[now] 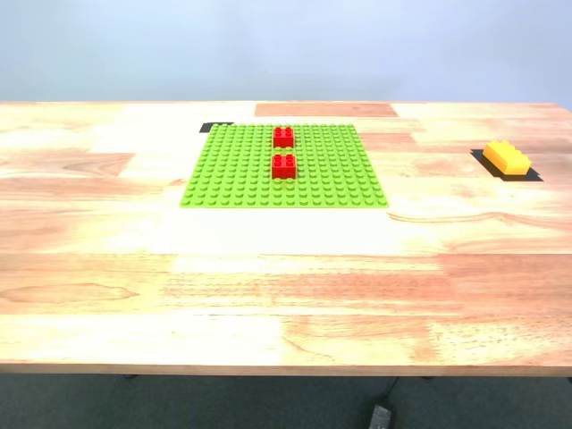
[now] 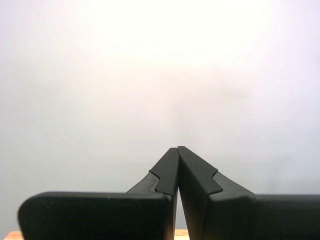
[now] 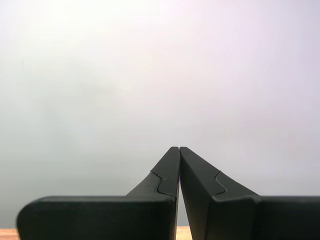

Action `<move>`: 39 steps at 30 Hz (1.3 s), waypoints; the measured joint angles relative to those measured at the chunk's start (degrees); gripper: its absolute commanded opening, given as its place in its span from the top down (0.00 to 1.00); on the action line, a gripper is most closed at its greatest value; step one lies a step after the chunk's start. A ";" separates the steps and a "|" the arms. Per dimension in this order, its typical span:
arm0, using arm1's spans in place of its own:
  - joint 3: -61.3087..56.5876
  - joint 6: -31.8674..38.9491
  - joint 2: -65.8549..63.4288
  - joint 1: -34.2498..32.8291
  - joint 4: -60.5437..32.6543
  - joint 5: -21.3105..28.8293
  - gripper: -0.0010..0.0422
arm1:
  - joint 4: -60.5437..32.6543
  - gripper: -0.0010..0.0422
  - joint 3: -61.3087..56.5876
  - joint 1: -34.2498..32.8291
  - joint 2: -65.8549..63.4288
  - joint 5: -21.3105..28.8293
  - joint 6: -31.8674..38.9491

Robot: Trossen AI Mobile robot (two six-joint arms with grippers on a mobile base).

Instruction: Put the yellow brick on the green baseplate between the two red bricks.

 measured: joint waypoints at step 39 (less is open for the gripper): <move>34.99 21.31 -11.02 -0.13 -90.47 27.56 0.98 | -46.93 0.98 22.08 -0.07 2.29 0.26 -1.77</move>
